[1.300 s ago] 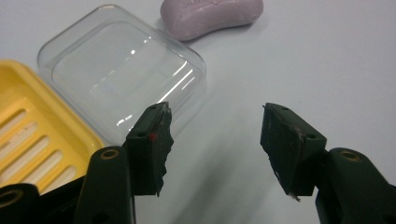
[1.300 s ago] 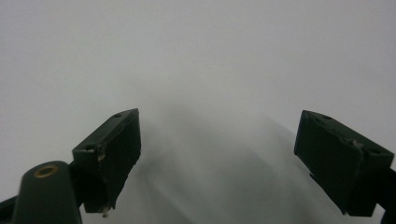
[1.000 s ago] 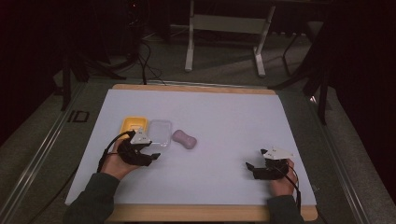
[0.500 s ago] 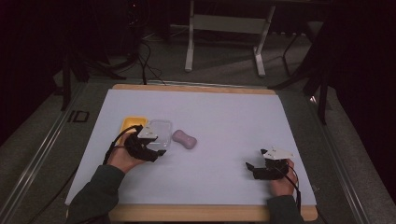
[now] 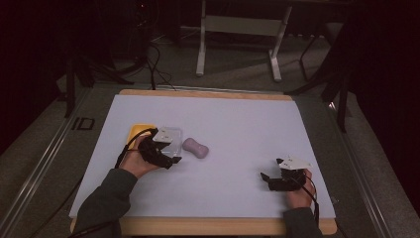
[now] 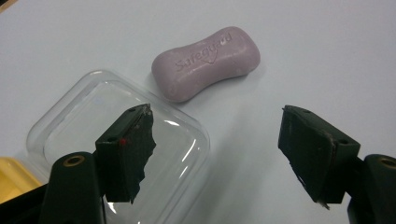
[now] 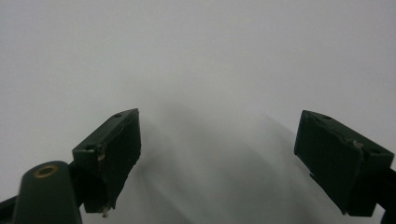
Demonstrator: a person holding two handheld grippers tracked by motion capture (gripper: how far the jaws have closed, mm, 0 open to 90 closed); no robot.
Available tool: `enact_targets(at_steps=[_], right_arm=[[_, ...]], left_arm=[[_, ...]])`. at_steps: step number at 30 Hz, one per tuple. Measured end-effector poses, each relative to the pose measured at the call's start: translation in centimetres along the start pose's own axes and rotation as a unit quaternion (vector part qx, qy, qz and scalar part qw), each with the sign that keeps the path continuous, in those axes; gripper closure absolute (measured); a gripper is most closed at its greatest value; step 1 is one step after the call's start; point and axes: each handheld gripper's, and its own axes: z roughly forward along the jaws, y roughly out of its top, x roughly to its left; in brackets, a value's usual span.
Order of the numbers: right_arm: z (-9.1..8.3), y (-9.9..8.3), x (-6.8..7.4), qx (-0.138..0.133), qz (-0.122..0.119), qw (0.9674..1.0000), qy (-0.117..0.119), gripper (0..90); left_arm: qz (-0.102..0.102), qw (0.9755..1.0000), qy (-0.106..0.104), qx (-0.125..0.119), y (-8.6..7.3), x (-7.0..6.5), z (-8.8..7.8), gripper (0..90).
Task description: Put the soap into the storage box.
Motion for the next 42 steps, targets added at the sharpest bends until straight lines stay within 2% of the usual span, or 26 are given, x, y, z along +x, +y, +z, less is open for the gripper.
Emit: enact_targets(at_steps=[8,22,31,38,42], right_arm=[[0.0,0.0,0.0,0.000,-0.001,1.0000,0.000,14.3],[0.0,0.0,0.1,0.001,-0.002,1.0000,0.001,14.4],[0.0,0.0,0.1,0.001,-0.004,1.0000,0.001,14.4],[0.0,0.0,0.1,0.001,-0.004,1.0000,0.002,14.5],[0.0,0.0,0.1,0.002,-0.006,1.0000,0.002,14.5]], left_arm=[[0.006,1.0000,-0.007,0.003,0.6,0.0,0.7,27.2],[0.036,0.9980,-0.043,0.028,1.7,-0.7,2.8,57.9],[0.053,0.9964,-0.052,0.042,2.7,-1.5,4.3,70.7],[0.062,0.9952,-0.053,0.054,3.1,-1.8,5.4,86.8],[0.061,0.9948,-0.060,0.055,3.2,-2.0,6.1,89.6]])
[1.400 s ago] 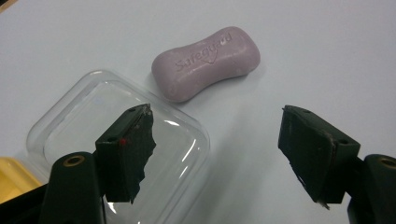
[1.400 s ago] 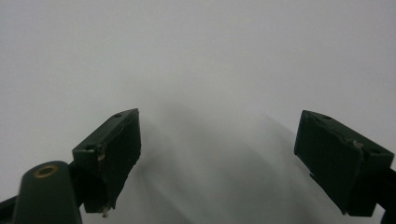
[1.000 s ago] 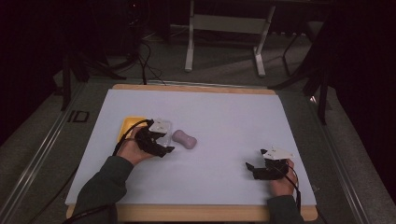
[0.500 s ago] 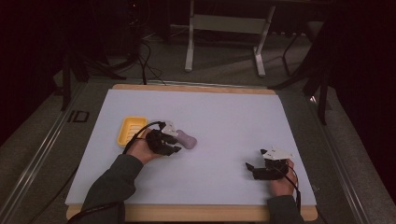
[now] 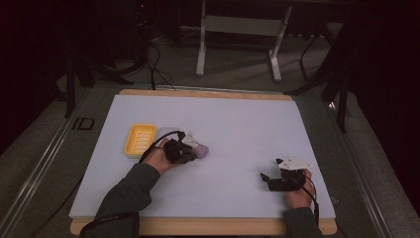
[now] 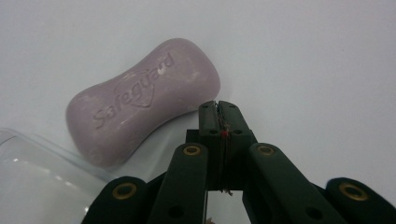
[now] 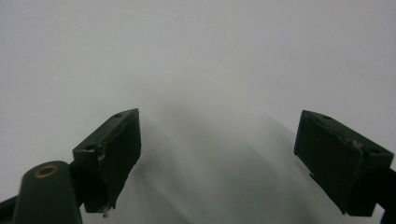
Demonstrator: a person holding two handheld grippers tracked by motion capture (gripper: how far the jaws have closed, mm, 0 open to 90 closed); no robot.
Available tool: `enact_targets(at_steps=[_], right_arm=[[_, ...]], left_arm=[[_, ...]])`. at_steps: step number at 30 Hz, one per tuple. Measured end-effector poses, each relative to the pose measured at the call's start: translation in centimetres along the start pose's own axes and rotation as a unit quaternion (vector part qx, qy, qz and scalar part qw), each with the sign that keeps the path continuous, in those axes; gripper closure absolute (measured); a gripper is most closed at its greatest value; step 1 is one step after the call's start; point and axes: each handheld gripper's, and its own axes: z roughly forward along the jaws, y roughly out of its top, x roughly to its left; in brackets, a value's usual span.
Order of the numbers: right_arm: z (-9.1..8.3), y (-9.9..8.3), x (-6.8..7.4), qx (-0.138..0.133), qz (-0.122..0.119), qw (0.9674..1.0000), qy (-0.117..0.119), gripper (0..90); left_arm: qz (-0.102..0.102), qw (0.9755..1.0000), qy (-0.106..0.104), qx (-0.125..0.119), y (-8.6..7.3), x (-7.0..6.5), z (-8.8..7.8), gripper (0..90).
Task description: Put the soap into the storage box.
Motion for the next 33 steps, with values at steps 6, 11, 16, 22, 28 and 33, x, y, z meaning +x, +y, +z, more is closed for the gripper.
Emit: enact_targets(at_steps=[6,11,16,22,28,33], right_arm=[[0.0,0.0,0.0,0.001,0.000,1.0000,0.001,14.5],[0.0,0.0,0.0,0.001,-0.001,1.0000,0.001,14.6],[0.0,0.0,0.0,0.003,-0.002,1.0000,0.002,14.6],[0.0,0.0,0.0,0.004,-0.002,1.0000,0.002,14.6],[0.0,0.0,0.0,0.004,-0.003,1.0000,0.002,14.7],[0.1,0.0,0.0,0.004,-0.003,1.0000,0.003,14.6]], left_arm=[[0.009,0.9997,-0.011,0.019,0.2,-0.2,1.1,89.9],[0.015,0.9991,-0.010,0.037,0.4,-0.3,1.8,89.8],[0.023,0.9986,0.001,0.048,0.9,-0.2,2.1,89.8],[0.014,0.9986,0.013,0.048,1.7,0.1,2.7,86.0],[-0.003,0.9985,0.027,0.047,2.5,0.5,3.3,81.7],[0.007,0.9990,0.007,0.043,2.7,0.6,2.8,71.8]])
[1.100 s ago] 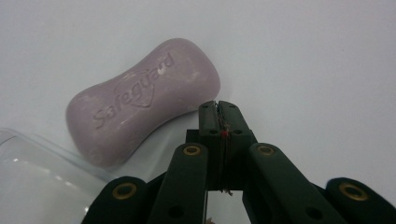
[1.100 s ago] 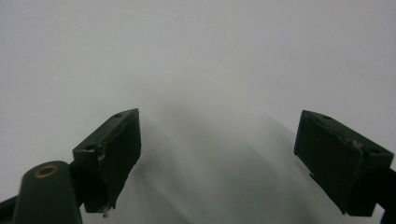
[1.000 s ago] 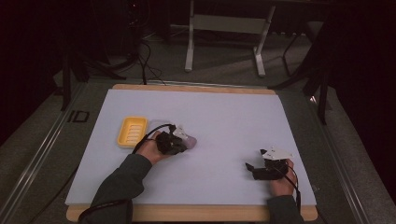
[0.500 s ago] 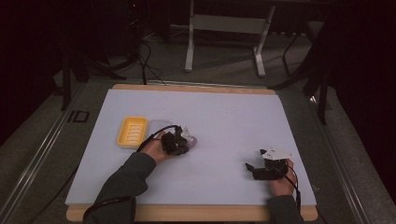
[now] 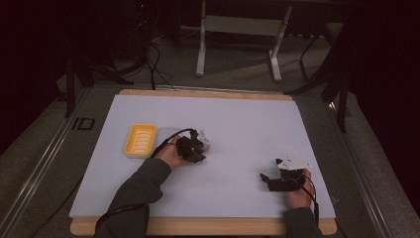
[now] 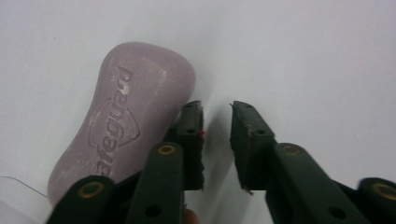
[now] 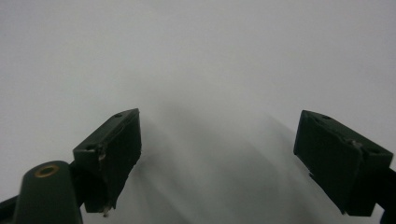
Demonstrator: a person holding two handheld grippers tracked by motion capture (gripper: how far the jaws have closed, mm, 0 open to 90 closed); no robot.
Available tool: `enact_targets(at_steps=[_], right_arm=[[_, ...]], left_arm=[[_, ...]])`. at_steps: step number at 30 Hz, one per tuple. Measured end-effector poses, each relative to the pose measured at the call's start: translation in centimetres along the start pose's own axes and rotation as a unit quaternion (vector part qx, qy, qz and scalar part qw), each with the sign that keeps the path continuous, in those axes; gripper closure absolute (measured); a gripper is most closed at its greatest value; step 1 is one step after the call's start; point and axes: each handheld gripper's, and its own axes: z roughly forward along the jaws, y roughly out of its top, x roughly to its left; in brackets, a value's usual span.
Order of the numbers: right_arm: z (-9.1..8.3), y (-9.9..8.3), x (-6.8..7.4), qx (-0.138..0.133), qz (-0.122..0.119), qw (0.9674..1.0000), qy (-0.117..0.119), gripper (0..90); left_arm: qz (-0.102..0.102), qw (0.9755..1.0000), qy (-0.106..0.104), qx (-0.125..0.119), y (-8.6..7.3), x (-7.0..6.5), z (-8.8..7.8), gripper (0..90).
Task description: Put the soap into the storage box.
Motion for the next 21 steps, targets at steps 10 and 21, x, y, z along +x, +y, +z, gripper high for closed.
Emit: enact_targets(at_steps=[10,21], right_arm=[[0.0,0.0,0.0,0.001,-0.001,1.0000,0.000,14.6],[0.1,0.0,0.0,0.004,-0.003,1.0000,0.003,14.7]], left_arm=[[-0.011,0.9987,-0.030,-0.040,-0.2,1.5,-2.3,45.3],[-0.030,0.9990,0.002,-0.032,0.9,3.9,-1.6,23.3]])
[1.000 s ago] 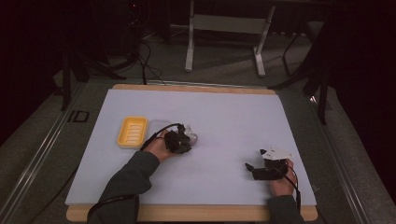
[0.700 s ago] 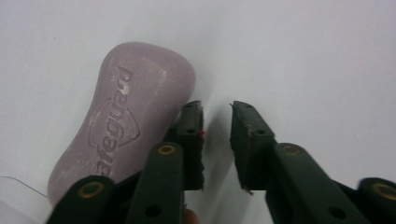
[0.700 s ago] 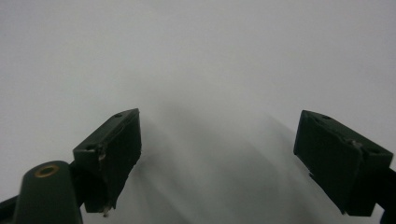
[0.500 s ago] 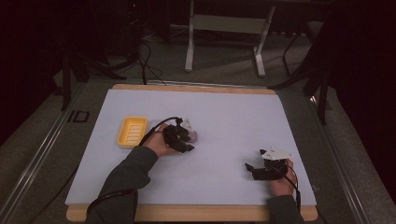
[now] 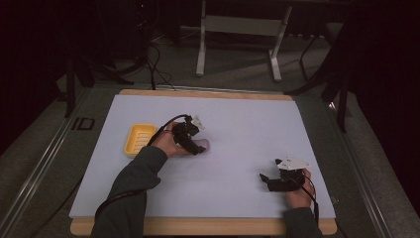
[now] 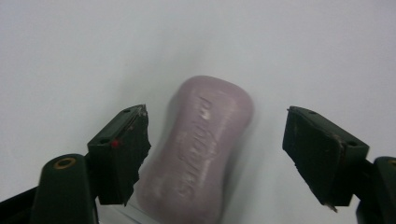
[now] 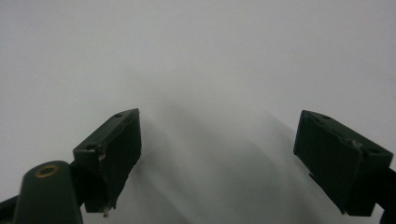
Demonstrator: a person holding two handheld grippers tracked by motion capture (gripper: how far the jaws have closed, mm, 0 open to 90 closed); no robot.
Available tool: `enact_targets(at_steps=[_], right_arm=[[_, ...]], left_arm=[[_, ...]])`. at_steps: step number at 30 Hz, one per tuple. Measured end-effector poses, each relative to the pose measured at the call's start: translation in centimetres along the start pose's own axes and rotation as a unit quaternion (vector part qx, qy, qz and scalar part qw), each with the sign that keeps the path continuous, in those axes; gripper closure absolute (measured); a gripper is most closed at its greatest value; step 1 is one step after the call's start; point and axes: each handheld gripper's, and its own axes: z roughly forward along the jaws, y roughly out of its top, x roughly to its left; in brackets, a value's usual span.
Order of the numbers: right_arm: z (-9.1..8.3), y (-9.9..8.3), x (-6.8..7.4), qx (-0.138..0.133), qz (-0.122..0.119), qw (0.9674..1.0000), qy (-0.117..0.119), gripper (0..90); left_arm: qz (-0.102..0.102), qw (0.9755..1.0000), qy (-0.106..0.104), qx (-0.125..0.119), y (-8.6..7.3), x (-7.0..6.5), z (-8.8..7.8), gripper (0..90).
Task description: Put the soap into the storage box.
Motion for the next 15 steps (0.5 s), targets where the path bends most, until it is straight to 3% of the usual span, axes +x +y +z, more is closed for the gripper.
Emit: enact_targets(at_steps=[1,7,10,15], right_arm=[[0.0,0.0,-0.1,-0.002,0.001,1.0000,0.002,14.7],[0.0,0.0,0.0,-0.003,0.001,1.0000,0.001,16.4],[0.0,0.0,0.0,0.001,0.003,1.0000,-0.001,16.4],[0.0,0.0,-0.1,0.001,0.006,1.0000,0.000,16.4]], left_arm=[[-0.008,0.9999,-0.007,0.004,0.1,0.3,0.5,23.4],[-0.005,0.9991,-0.019,0.038,0.0,0.8,2.0,21.7],[-0.002,0.9985,-0.016,0.052,-0.1,0.8,2.3,21.9],[-0.002,0.9975,-0.018,0.069,-0.2,1.0,2.9,29.4]])
